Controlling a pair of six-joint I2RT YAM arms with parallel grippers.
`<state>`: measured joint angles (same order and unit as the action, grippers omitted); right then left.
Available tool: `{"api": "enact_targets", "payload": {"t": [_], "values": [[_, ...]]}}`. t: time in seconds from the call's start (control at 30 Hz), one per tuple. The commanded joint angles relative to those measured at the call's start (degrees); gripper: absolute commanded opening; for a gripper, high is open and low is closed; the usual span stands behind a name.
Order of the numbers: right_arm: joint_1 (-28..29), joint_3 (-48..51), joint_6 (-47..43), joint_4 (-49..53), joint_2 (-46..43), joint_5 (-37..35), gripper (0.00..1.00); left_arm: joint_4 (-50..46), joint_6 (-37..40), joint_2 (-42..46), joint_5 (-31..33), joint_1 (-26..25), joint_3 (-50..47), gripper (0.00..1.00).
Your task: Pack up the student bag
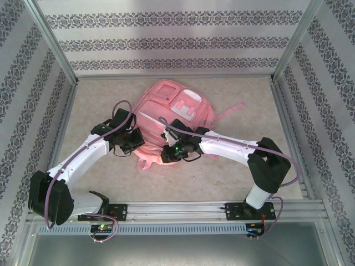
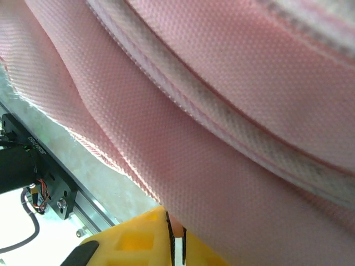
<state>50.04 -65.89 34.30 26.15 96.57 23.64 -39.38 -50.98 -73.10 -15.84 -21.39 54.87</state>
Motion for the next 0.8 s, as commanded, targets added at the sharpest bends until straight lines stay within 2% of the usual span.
{"api": "enact_targets", "payload": {"t": [0.0, 0.17, 0.27, 0.77], "values": [[-0.2, -1.9, -1.2, 0.9, -1.9, -0.5, 0.12, 3.8, 0.3, -0.3, -0.2, -0.2, 0.1, 0.0], [-0.6, -1.6, -1.9, 2.5, -3.0, -0.3, 0.07, 3.2, 0.8, -0.3, 0.5, -0.1, 0.8, 0.0], [-1.1, -1.1, -2.0, 2.9, -3.5, 0.6, 0.0, 2.3, 1.2, -0.1, 1.6, -0.1, 1.8, 0.0], [-5.1, 6.1, 0.2, -3.2, -4.2, 6.9, 0.0, 0.4, 2.3, 1.5, 3.6, -0.1, 3.4, 0.0]]}}
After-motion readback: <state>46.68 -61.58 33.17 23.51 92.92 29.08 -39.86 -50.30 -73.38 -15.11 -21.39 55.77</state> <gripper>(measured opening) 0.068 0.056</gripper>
